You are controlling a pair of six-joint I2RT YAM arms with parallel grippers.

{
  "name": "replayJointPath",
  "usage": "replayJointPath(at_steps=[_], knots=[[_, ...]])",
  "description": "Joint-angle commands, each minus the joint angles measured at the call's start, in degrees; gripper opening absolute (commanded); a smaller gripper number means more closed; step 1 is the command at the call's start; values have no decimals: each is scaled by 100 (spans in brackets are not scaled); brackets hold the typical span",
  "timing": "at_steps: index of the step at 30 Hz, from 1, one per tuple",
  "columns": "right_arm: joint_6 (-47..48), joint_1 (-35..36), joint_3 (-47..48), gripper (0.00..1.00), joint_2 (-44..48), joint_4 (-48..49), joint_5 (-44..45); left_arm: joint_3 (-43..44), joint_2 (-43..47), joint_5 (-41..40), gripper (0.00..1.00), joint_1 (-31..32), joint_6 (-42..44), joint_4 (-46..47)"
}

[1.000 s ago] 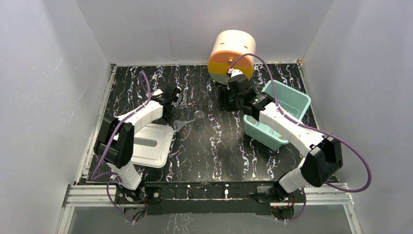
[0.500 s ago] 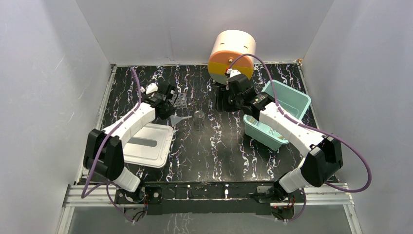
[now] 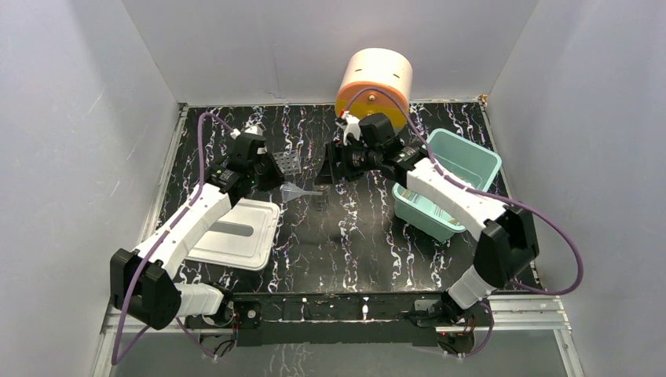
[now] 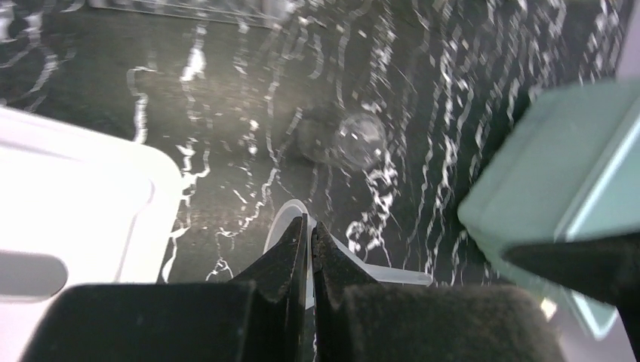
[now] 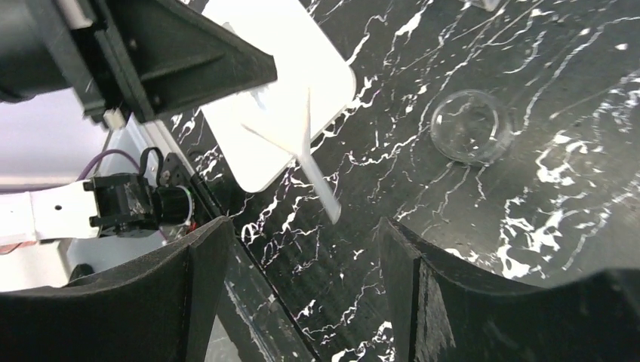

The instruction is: Organize the chemistry lab equipment

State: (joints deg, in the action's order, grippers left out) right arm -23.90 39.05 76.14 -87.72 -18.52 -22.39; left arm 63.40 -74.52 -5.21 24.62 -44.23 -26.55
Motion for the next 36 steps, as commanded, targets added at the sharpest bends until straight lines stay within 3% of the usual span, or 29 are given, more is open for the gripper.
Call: replayJointPath(at_steps=[1, 6, 11, 20, 26, 29, 33, 36], knots=[[96, 10, 503, 78, -461, -120, -985, -230, 275, 1553, 0, 16, 1118, 790], [456, 68, 726, 76, -833, -696, -1755, -299, 258, 1901, 0, 17, 1549, 952], [492, 158, 634, 68, -862, -724, -1750, -303, 255, 2217, 0, 17, 1580, 1140], [371, 173, 616, 21, -1050, -608, -1756, -217, 249, 2193, 0, 8, 1706, 1070], [360, 173, 630, 0, -952, -593, -1646, -105, 262, 2086, 4, 8, 1627, 1073], [319, 172, 634, 0, -848, -499, -1554, 13, 247, 1889, 13, -1, 1578, 1016], [273, 167, 674, 0, -654, -501, -1108, 319, 173, 1385, 61, -21, 1488, 702], [268, 133, 694, 0, -401, -598, -378, 610, 123, 1087, 78, -48, 1429, 459]])
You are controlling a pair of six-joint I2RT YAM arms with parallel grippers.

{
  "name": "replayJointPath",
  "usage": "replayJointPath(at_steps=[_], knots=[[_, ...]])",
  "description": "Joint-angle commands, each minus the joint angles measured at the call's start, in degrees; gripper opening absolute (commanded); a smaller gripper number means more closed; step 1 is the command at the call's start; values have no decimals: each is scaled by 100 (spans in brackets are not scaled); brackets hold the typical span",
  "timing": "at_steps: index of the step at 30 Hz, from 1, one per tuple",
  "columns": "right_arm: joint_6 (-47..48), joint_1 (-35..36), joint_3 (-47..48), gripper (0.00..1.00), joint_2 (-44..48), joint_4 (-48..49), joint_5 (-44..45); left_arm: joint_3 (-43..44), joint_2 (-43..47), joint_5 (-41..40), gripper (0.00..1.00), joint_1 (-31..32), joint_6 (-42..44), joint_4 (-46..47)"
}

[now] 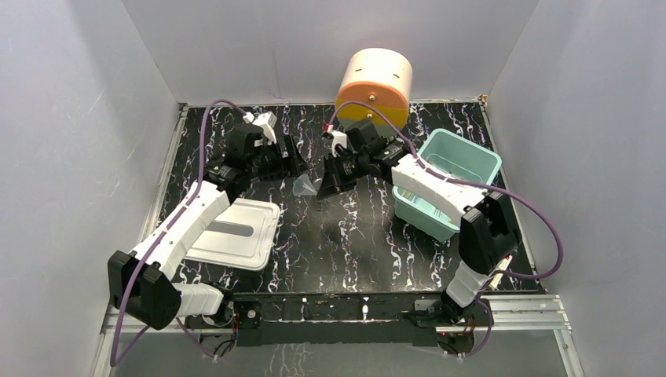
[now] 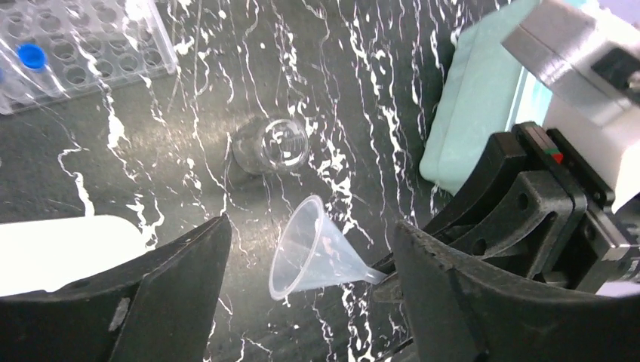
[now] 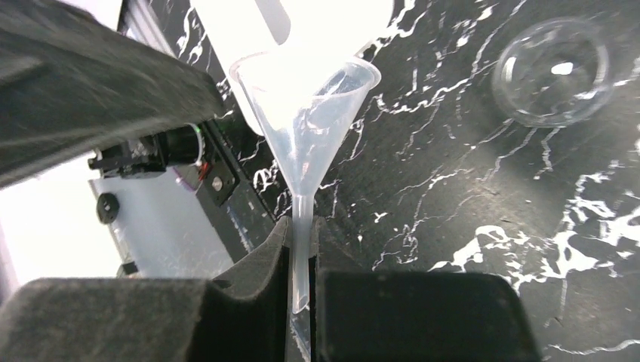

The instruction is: Organize the chemistry lab equipment

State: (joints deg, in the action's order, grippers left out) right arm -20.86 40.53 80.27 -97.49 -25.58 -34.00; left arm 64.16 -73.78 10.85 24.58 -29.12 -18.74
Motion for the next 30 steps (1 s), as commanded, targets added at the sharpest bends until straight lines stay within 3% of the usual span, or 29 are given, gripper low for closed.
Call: replayJointPath(at_steps=[1, 6, 17, 23, 30], knots=[[-26, -46, 311, 0, 656, 20, 1125, 605, 48, -574, 81, -53, -91, -358], [-87, -422, 447, 0, 1183, -493, 2877, 771, 106, -600, 86, -61, -145, -400], [-494, -2007, 125, 0, 2126, -2051, 6291, 512, 96, -299, 87, -67, -73, -302], [-956, -2610, -792, 0, 2404, -2233, 6180, 440, -1, -151, 88, -67, 58, -300], [-979, -3186, -1842, 0, 2465, -1281, 5475, 404, -189, -5, 88, -67, 52, -302]])
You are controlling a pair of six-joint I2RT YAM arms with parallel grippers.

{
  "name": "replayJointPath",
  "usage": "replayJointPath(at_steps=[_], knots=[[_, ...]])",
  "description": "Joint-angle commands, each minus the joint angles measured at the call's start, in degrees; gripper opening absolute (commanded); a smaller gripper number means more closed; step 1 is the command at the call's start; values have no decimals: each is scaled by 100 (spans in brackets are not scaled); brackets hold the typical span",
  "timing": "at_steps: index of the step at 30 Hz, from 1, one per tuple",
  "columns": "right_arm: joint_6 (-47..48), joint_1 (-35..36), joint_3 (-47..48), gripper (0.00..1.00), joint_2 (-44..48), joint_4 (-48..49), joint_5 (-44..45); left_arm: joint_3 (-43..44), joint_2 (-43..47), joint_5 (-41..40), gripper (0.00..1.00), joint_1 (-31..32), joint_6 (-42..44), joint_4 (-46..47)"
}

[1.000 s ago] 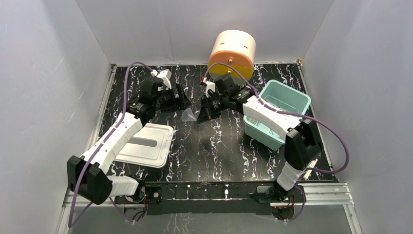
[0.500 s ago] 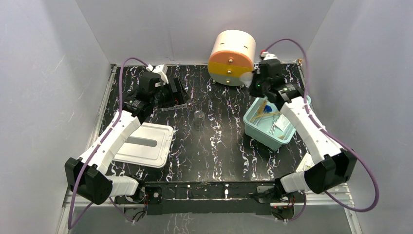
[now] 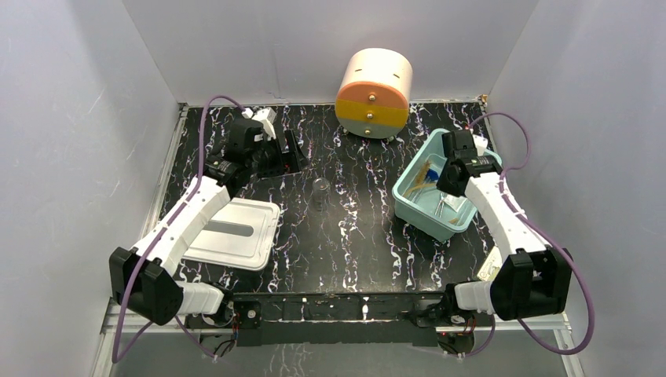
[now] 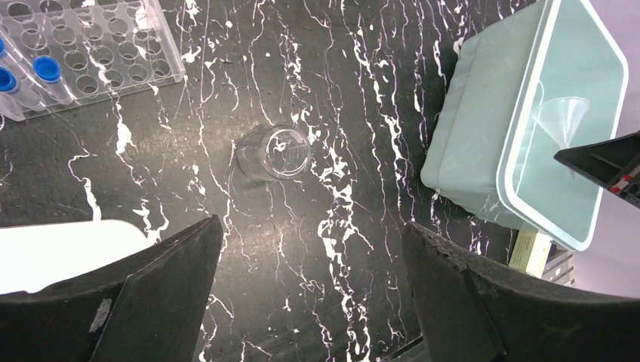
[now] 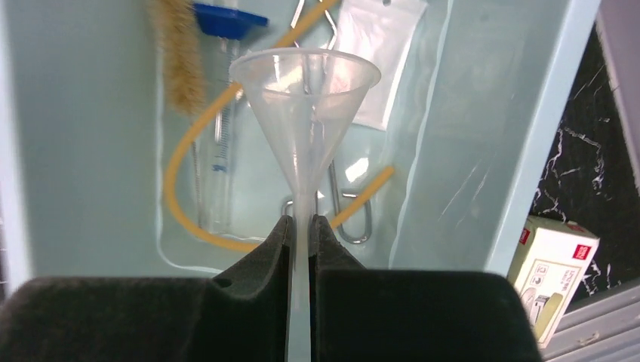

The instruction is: Organize the chemistry lab equipment

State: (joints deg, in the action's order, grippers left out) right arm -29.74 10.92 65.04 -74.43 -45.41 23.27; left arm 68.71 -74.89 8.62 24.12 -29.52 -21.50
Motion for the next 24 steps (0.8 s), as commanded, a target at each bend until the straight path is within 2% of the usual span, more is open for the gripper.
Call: replayJointPath(at_steps=[1, 7, 13, 17, 19, 20, 21, 24], knots=[[-15, -274, -430, 0, 132, 961, -260, -58, -115, 245, 88, -17, 81, -24], [507, -410, -1006, 0, -162, 2440, -98, -103, -264, 323, 88, -21, 54, -26], [875, -448, -1230, 0, -679, 2988, 206, -126, -442, 441, 88, -20, -89, -5], [1071, -467, -1291, 2, -839, 3308, 18, -130, -609, 520, 88, -20, -165, 15], [1106, -470, -1272, 13, -892, 3276, -124, -140, -675, 543, 89, -23, -173, 34], [1088, -470, -1278, 28, -881, 3258, -162, -157, -690, 528, 90, -22, -169, 78], [1083, -468, -1280, 35, -861, 3228, -209, -189, -697, 509, 91, -21, -180, 129], [1054, -472, -1146, 43, -755, 2946, -257, -301, -705, 430, 93, -21, -216, 291]])
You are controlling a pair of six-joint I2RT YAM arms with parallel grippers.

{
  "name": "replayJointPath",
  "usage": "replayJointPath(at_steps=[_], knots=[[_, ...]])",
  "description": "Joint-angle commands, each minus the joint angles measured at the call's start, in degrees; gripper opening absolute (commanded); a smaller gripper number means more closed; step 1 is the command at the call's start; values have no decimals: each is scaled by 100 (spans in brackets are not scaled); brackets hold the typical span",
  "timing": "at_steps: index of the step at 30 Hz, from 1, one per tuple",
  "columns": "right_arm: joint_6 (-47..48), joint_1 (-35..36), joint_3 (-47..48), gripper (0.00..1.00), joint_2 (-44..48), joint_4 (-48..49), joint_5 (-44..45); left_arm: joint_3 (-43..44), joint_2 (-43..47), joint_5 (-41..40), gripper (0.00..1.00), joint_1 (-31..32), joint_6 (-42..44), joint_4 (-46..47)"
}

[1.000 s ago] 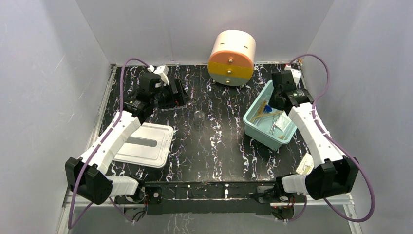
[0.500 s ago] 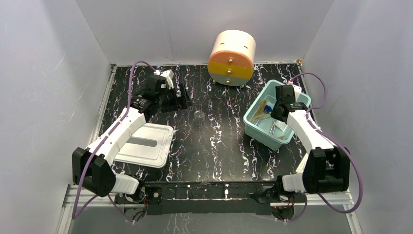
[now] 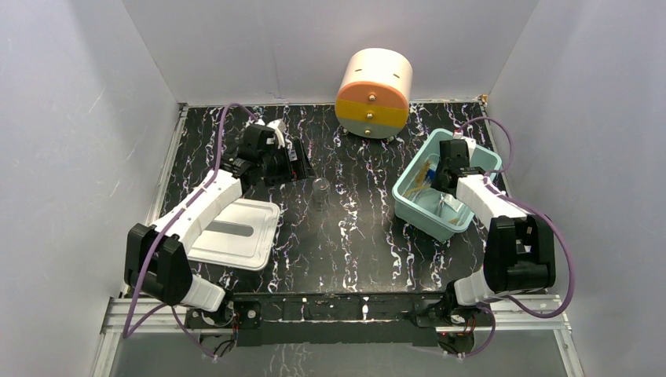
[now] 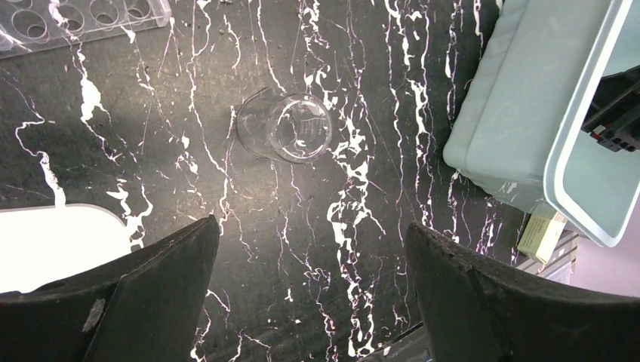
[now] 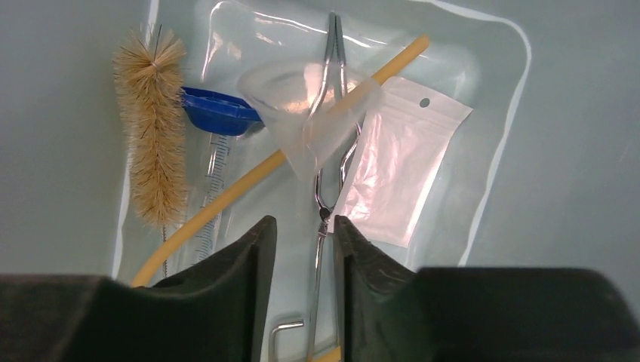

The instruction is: Organize the chemistry lab equipment

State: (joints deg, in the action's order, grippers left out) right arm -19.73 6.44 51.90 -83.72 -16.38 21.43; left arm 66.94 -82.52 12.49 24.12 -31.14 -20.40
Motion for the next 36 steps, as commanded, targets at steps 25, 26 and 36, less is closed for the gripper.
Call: replayJointPath(at_steps=[25, 26, 36], knots=[[-374, -25, 1467, 64, 1292, -1465, -1689, 1762, -2104, -2892, 98, 1549, -512, -1341], [-370, -20, 1471, 64, 1308, -1460, -1712, 1847, -2195, -2956, 98, 1551, -528, -1408], [-396, -20, 1492, 65, 1539, -1200, -2233, 2313, -3154, -2885, 73, 1561, -650, -1641]])
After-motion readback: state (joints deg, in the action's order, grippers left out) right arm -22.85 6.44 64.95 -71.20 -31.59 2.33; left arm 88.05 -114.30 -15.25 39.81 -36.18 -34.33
